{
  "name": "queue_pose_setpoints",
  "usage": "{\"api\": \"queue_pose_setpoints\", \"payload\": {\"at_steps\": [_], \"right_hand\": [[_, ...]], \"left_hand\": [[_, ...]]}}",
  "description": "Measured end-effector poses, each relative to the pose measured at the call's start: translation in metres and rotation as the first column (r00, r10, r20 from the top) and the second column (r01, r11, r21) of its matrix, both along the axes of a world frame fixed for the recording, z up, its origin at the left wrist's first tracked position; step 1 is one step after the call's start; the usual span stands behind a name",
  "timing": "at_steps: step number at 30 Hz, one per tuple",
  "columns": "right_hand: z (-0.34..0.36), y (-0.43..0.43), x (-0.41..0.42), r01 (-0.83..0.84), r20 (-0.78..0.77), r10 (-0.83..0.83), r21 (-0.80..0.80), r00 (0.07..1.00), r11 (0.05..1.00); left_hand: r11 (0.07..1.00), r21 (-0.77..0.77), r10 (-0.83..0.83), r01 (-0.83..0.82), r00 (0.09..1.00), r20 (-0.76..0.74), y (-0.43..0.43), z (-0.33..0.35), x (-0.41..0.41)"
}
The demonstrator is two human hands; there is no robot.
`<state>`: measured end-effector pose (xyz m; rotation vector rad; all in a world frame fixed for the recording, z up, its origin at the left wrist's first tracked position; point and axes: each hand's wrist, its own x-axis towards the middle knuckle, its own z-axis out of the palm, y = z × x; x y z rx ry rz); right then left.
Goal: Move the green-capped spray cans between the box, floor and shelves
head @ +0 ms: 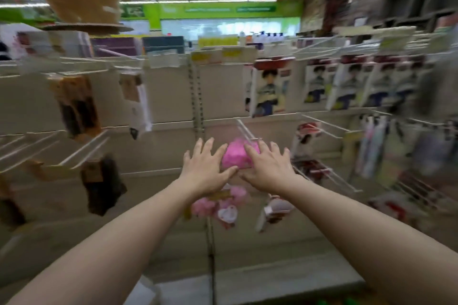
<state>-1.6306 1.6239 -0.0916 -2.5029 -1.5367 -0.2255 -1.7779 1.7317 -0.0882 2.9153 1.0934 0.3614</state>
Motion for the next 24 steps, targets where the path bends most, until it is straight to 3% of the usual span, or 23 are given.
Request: {"api": "queue_pose_setpoints", "payload": {"at_steps": [10, 16, 24], "right_hand": [[-0.017, -0.089, 0.117, 0.289, -0.019, -0.29, -0.057, 0.957, 0.956], [-0.032, -0.129, 0.165, 0.48, -0.062, -0.488, -0.109, 0.871, 0.87], [-0.067, -0.166, 0.209, 0.68, -0.05, -0.696, -0.169, 0.717, 0.713]], "left_hand": [[0.944, -0.063, -0.325, 0.324, 0.946, 0.006, -0.052, -0.016, 0.16], [0.832, -0.07, -0.552, 0.55, 0.834, -0.002, -0.083, -0.036, 0.246], [0.683, -0.116, -0.729, 0.721, 0.683, -0.049, -0.112, -0.071, 0.333]]}}
